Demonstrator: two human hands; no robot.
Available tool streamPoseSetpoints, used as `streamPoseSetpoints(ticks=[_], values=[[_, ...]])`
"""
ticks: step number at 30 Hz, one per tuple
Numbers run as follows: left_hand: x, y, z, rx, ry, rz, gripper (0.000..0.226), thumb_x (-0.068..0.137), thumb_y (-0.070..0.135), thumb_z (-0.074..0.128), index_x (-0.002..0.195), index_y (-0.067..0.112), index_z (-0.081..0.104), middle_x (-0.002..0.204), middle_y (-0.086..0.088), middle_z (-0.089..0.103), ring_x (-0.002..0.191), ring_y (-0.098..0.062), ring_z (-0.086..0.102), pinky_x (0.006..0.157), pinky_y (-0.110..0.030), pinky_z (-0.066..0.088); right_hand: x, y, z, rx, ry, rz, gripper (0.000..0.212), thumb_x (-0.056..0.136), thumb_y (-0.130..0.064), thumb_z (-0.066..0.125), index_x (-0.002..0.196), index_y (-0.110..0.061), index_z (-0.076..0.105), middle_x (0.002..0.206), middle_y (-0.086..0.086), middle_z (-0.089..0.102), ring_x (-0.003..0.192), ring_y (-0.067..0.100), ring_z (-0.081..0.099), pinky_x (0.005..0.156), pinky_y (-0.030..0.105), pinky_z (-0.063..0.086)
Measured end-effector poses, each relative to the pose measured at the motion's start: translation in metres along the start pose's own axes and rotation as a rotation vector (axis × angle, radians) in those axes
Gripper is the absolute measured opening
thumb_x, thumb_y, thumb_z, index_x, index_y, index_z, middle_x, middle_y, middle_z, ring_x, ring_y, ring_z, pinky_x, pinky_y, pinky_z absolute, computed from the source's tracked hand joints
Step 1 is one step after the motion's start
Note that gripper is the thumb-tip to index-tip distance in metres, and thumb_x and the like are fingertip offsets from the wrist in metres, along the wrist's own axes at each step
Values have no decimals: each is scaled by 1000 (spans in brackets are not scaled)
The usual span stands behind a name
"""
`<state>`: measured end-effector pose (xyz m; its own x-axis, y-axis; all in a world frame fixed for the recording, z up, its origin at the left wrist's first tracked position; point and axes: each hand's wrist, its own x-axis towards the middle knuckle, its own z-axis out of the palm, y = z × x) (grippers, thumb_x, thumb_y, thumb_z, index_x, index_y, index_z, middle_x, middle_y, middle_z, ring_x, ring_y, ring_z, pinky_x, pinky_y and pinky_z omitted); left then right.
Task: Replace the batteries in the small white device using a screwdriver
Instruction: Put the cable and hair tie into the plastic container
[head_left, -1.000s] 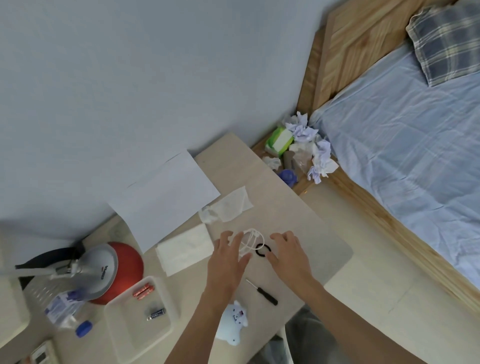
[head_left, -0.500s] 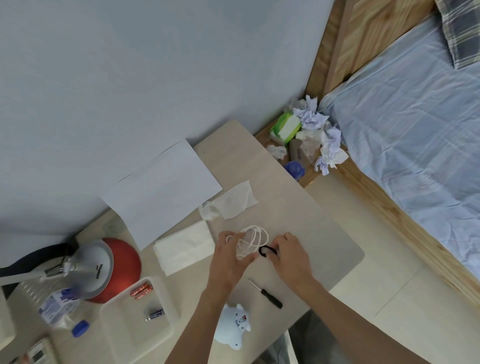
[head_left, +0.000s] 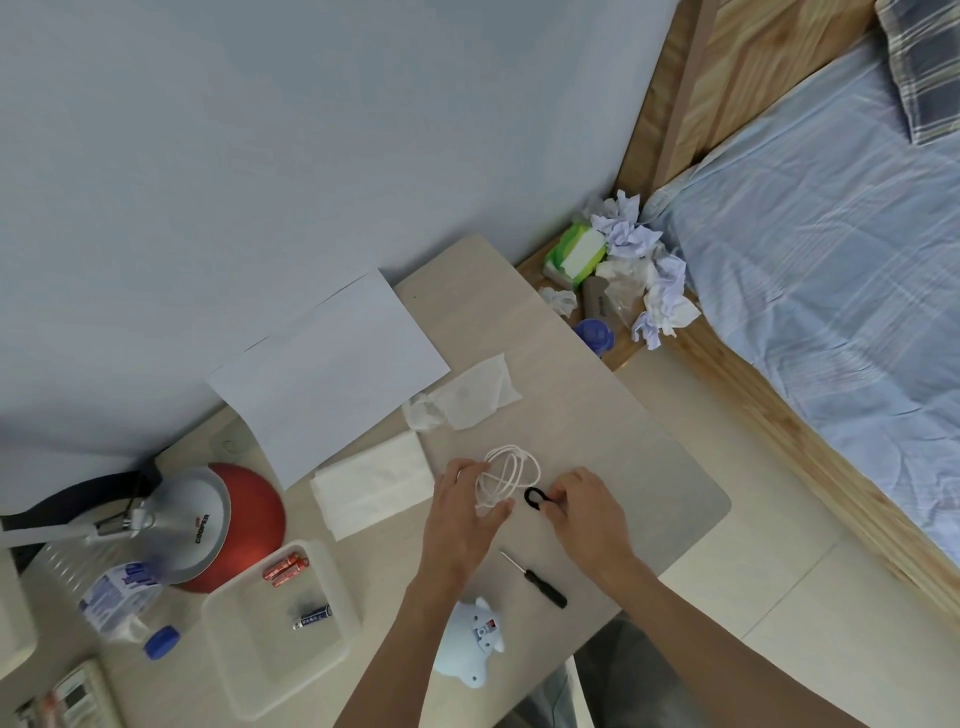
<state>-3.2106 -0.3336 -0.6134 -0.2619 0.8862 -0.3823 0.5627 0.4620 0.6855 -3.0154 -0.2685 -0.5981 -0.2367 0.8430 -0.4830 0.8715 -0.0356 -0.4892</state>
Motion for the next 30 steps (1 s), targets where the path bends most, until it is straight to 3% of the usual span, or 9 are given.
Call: streamPoseSetpoints(ticks=[6, 10, 14, 21, 30], values=[[-12, 3, -11, -74, 90, 1, 51, 90, 33, 86, 136, 24, 63, 130, 20, 52, 107, -13, 64, 97, -41, 59, -9, 1, -10, 28, 18, 13, 14, 101, -34, 74, 98, -22, 69, 103, -9, 58, 98, 13, 60, 83, 33, 55], [-23, 4, -24, -80, 139, 8, 54, 91, 31, 85, 139, 24, 62, 136, 19, 52, 119, -14, 62, 104, -41, 56, -18, -3, -21, 44, 39, 3, 12, 101, -33, 74, 100, -22, 70, 102, -10, 58, 96, 12, 60, 83, 33, 55], [-42, 8, -45, -72, 225, 10, 56, 93, 34, 84, 142, 24, 61, 141, 15, 53, 134, -14, 52, 113, -32, 45, -28, -11, -32, 81, 72, -47, 12, 101, -33, 76, 98, -24, 69, 102, -12, 58, 94, 10, 61, 83, 31, 54], [-92, 10, -85, -289, 341, 0, 51, 93, 22, 85, 138, 28, 63, 133, 20, 52, 122, -2, 61, 103, -33, 57, -51, -49, -44, 134, 93, -181, 13, 100, -32, 77, 94, -26, 67, 98, -12, 58, 91, 8, 61, 80, 28, 49], [-171, -2, -140, -274, 511, -74, 56, 88, 26, 90, 137, 26, 64, 133, 18, 55, 116, -3, 62, 101, -37, 59, -83, -111, -50, 163, 80, -397, 17, 98, -29, 79, 91, -28, 64, 95, -15, 58, 85, 1, 58, 83, 32, 52]])
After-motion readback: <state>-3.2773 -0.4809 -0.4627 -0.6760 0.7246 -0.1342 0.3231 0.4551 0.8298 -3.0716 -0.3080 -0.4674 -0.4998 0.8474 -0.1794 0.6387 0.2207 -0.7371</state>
